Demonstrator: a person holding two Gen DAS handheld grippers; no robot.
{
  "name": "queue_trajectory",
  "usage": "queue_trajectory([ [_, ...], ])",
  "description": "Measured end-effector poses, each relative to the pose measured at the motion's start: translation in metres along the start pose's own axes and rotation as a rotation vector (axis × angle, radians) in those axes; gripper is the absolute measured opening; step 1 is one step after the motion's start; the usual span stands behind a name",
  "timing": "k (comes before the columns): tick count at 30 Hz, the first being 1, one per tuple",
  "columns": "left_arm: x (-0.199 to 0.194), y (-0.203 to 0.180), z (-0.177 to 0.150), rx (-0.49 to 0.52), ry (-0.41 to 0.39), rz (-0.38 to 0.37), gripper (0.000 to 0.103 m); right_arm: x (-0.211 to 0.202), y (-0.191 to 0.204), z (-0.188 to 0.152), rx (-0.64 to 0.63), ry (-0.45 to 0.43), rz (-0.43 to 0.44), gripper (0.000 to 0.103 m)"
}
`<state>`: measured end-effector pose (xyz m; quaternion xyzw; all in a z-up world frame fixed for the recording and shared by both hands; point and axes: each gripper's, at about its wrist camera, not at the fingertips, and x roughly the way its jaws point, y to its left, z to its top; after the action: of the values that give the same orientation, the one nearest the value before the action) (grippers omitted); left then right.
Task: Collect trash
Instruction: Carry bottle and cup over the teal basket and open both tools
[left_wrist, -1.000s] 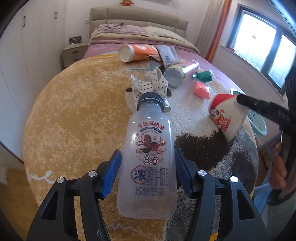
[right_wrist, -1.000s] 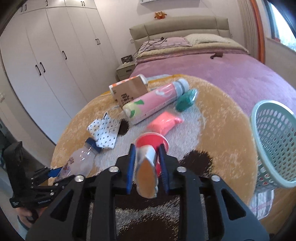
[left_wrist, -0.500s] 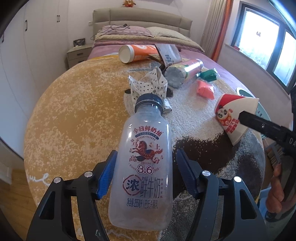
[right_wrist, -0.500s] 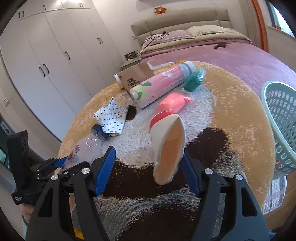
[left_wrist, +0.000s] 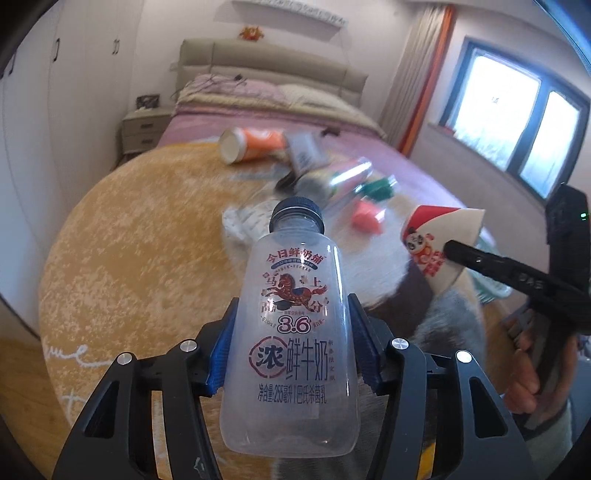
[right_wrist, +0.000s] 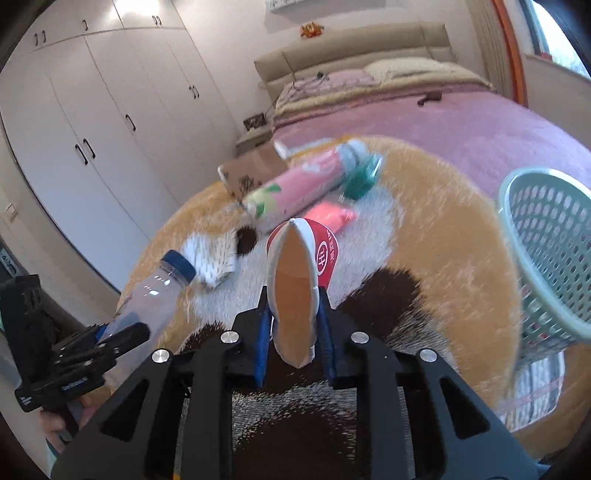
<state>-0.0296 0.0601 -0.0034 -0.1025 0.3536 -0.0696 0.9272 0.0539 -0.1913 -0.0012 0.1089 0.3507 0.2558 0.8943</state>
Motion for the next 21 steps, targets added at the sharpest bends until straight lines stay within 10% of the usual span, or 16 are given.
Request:
queue_trajectory([
  [21,0.091,-0.184,0.077,0.271,0.008,-0.276,0.053,-0.087,-0.155,0.027,0.248,-0.206,-0.323,0.021],
])
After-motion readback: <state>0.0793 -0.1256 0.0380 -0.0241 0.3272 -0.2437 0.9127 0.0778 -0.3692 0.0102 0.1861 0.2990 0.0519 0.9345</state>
